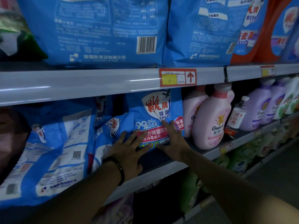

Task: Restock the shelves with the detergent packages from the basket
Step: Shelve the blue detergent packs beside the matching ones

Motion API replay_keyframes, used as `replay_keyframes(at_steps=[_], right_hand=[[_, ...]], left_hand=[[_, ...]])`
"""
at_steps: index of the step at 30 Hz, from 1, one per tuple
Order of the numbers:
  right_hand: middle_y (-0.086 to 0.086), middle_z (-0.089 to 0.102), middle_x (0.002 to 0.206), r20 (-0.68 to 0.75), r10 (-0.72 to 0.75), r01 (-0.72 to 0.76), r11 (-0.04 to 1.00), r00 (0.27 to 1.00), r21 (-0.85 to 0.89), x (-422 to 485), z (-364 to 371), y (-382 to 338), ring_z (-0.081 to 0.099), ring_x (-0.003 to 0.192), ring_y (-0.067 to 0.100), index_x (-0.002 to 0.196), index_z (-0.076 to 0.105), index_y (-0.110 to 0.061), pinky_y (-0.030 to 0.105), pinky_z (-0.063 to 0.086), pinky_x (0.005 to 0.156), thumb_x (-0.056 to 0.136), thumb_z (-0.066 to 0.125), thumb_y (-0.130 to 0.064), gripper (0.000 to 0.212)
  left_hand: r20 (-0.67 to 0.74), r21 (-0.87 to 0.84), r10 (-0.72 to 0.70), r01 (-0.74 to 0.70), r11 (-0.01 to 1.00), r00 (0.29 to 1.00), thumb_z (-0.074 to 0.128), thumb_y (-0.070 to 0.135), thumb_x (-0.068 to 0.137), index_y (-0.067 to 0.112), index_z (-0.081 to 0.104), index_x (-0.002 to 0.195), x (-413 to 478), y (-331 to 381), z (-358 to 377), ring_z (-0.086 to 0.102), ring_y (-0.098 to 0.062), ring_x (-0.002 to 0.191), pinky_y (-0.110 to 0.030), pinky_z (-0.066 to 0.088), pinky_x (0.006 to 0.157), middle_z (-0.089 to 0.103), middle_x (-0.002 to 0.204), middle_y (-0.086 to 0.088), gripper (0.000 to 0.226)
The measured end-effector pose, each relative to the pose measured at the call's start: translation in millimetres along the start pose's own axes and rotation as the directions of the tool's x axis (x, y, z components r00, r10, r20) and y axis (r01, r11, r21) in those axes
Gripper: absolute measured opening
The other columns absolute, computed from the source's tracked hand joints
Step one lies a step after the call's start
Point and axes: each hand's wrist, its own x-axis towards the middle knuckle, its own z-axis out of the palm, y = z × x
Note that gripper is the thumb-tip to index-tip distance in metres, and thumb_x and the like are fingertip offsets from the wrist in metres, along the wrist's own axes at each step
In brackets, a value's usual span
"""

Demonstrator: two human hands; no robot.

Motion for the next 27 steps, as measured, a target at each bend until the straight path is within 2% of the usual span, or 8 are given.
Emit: replay_keyframes(at_steps=[5,9,12,14,18,21,24,27], right_hand=[[0.005,-0.010,0.176,0.136,0.132,-0.127,0.991,0.982,-0.044,5,-15,-14,0.004,0.160,0.044,0.166,0.003,-0.041,0.057,0.020,0.129,0.091,0.077,-0.036,0.106],[0.019,0.038,0.151,-0.087,0.122,-0.118,0.992,0.989,0.052,-31,5,-44,0.048,0.137,0.038,0.156,0.032,-0.013,0.047,0.046,0.114,0.091,0.073,-0.025,0.078],[0.016,0.049,0.131,-0.237,0.051,-0.031,0.996,0.970,0.089,-65,27,-74,0.055,0.121,0.040,0.139,0.049,-0.007,0.046,0.051,0.104,0.090,0.070,-0.025,0.057],[0.010,0.050,0.121,-0.200,0.059,-0.031,0.989,0.978,0.143,-83,35,-96,0.057,0.115,0.038,0.133,0.054,-0.007,0.038,0.048,0.096,0.093,0.069,-0.027,0.047],[0.010,0.062,0.132,0.012,0.182,-0.176,0.925,0.983,0.336,-106,47,-134,0.064,0.115,0.028,0.136,0.056,-0.008,0.035,0.050,0.088,0.097,0.074,-0.037,0.052],[0.007,0.058,0.135,0.147,0.268,-0.304,0.878,0.952,0.370,-112,59,-148,0.062,0.124,0.028,0.149,0.048,-0.011,0.032,0.047,0.090,0.094,0.075,-0.045,0.070],[0.004,0.068,0.125,0.076,0.329,-0.332,0.860,0.941,0.387,-112,72,-148,0.068,0.113,0.028,0.135,0.061,-0.013,0.043,0.057,0.094,0.088,0.080,-0.046,0.060],[0.008,0.075,0.105,0.057,0.402,-0.389,0.829,0.914,0.402,-107,77,-147,0.072,0.096,0.030,0.118,0.074,-0.010,0.041,0.058,0.082,0.086,0.082,-0.045,0.048]], left_hand=[[0.079,-0.060,-0.017,0.022,0.998,0.997,0.038,0.065,0.098,0.044,0.007,0.165,0,1,-15,-0.020,-0.028,0.160,-0.059,-0.008,0.128,-0.020,0.174,0.000,0.077],[-0.050,-0.074,-0.004,0.001,0.997,0.999,0.035,0.065,0.102,0.029,0.030,0.162,-30,6,-27,-0.010,-0.028,0.162,-0.056,-0.004,0.130,0.003,0.176,-0.007,0.070],[-0.193,-0.046,0.011,-0.021,0.999,0.981,0.048,0.058,0.096,0.027,0.056,0.147,-75,4,-26,0.013,-0.031,0.161,-0.058,0.010,0.130,0.032,0.169,-0.010,0.060],[-0.260,-0.046,-0.047,0.036,0.998,0.964,0.053,0.055,0.092,0.027,0.063,0.140,-107,-3,-21,0.026,-0.033,0.158,-0.055,0.014,0.130,0.043,0.163,-0.010,0.056],[-0.224,-0.130,-0.249,0.224,0.966,0.942,0.041,0.061,0.095,0.023,0.045,0.157,-163,-20,-9,0.009,-0.035,0.162,-0.057,0.015,0.130,0.021,0.173,-0.013,0.073],[-0.066,-0.250,-0.404,0.377,0.892,0.912,0.008,0.081,0.089,0.035,0.012,0.167,-187,-31,-5,-0.006,-0.035,0.162,-0.058,0.011,0.130,-0.008,0.176,-0.004,0.090],[0.054,-0.251,-0.429,0.428,0.868,0.902,-0.014,0.087,0.077,0.042,-0.006,0.165,-194,-33,-1,-0.007,-0.039,0.161,-0.060,0.014,0.127,-0.025,0.172,0.004,0.099],[0.084,-0.224,-0.441,0.448,0.866,0.894,0.000,0.086,0.086,0.034,0.000,0.166,-185,-29,-4,-0.017,-0.042,0.159,-0.064,0.008,0.127,-0.028,0.172,0.001,0.096]])
